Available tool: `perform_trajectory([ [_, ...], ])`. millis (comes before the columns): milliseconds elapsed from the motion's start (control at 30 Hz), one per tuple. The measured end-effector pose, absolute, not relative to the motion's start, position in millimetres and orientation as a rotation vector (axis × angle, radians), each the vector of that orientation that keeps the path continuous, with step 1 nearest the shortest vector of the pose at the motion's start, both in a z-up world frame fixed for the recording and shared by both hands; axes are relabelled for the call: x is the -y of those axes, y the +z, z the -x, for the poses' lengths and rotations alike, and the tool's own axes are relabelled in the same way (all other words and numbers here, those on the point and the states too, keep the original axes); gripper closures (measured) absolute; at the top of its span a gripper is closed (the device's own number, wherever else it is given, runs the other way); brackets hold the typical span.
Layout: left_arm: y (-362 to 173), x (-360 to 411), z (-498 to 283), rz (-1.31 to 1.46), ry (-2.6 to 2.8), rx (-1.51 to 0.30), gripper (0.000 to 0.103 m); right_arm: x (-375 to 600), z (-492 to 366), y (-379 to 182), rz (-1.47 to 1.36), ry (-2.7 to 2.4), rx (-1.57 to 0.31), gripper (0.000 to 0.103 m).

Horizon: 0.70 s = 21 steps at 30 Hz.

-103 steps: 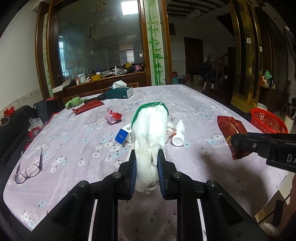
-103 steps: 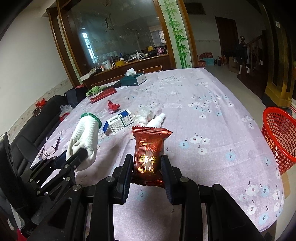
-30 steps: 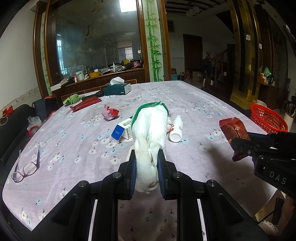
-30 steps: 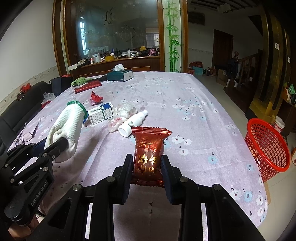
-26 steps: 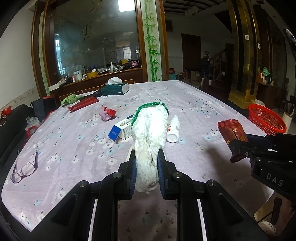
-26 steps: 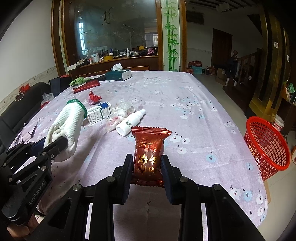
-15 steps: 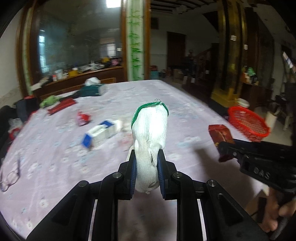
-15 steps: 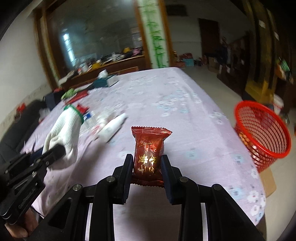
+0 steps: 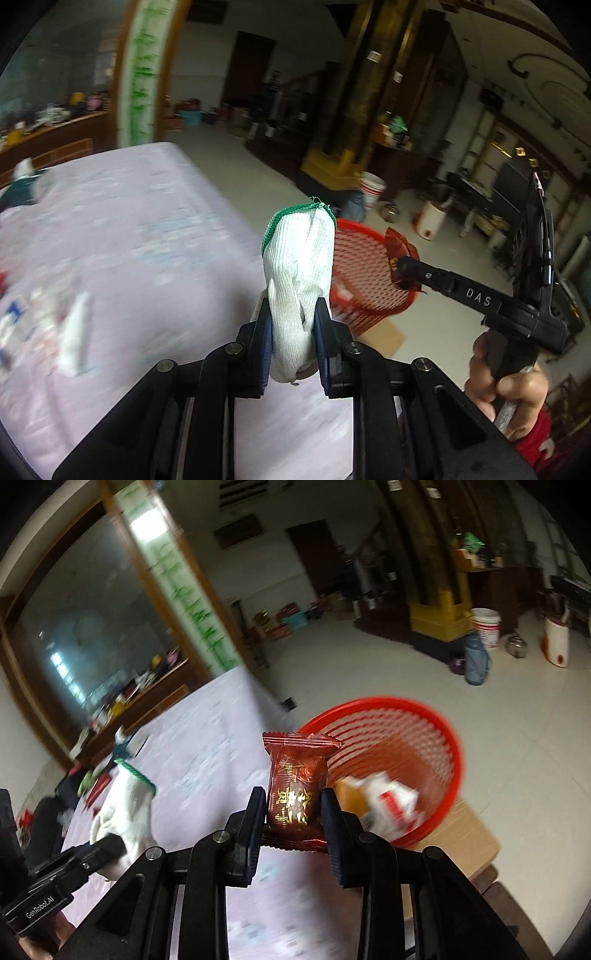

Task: Collect trash
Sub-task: 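Carry the glove and red packet to the wastebasket and open both tools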

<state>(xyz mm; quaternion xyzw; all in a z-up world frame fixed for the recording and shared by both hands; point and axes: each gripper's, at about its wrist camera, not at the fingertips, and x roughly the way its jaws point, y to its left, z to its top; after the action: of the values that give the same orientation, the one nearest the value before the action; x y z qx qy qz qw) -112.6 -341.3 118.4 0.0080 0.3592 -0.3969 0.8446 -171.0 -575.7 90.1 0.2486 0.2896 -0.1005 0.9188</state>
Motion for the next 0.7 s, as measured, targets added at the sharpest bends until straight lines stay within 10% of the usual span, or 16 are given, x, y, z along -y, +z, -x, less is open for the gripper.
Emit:
perform_trajectory([
  [367, 108.0, 459.7, 79.9, -0.017, -0.937, -0.817, 0.083, 642.4, 165.3, 90.1, -0.571, -0.280, -0.570, 0.068],
  [500, 100.4, 472.4, 68.5, -0.007, -0.926, -0.849, 0.059, 653.7, 147.8, 83.6, -0.559, -0.293, -0.596, 0.061],
  [700, 111.3, 443.3, 75.7, 0.004, -0.905, -0.805, 0.055, 646.4, 157.1, 83.3, -0.559, -0.301, -0.573, 0.061],
])
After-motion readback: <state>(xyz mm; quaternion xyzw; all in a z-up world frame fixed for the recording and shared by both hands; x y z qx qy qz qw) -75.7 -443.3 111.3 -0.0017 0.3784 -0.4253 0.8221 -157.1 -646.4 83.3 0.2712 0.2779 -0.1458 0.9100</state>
